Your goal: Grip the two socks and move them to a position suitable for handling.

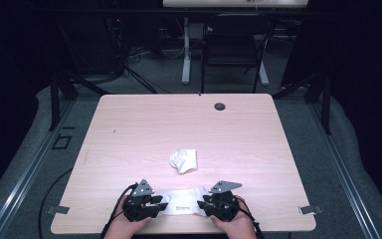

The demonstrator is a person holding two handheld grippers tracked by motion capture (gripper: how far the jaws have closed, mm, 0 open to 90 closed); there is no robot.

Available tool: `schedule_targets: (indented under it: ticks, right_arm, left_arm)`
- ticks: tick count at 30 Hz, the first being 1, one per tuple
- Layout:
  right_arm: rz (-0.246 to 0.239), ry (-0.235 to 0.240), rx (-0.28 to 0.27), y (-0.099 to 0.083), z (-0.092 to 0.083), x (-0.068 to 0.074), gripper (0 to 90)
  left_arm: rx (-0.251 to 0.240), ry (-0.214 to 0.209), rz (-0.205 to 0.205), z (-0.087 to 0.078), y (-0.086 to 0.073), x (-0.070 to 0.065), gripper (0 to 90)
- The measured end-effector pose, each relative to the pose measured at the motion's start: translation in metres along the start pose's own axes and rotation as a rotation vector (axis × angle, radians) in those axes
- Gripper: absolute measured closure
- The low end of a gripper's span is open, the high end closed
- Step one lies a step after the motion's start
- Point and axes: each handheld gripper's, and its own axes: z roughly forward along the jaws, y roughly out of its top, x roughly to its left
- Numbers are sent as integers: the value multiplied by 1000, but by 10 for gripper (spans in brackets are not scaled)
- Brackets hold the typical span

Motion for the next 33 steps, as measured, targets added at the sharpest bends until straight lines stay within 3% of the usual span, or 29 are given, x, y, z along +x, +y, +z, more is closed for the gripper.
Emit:
schedule_targets:
  ticks: [5,7,9,14,19,21,27,33]
  right_arm:
    - [-16,9,-56,8,-7,0,590]
    - [-31,-9,-73,12,-9,0,572]
    - [-52,-28,-67,18,-10,-1,567]
    - [-50,-41,-53,40,-5,-3,587]
    - [-28,-57,-71,59,5,-1,620]
    - [-28,-99,-74,73,17,-1,625]
    - [-53,-147,-64,90,43,3,593]
    - [-66,-163,-72,102,63,3,558]
  left_arm:
    - [-30,16,-7,-4,2,3,574]
    - [-44,22,-14,-5,2,5,558]
    - [-57,34,-11,-8,3,8,546]
    - [-92,73,-27,-15,4,18,536]
    - [-109,97,-46,-18,4,28,524]
    - [-119,126,-64,-20,4,31,496]
    - [-139,124,-93,-21,3,38,462]
    - [-126,127,-98,-20,2,40,460]
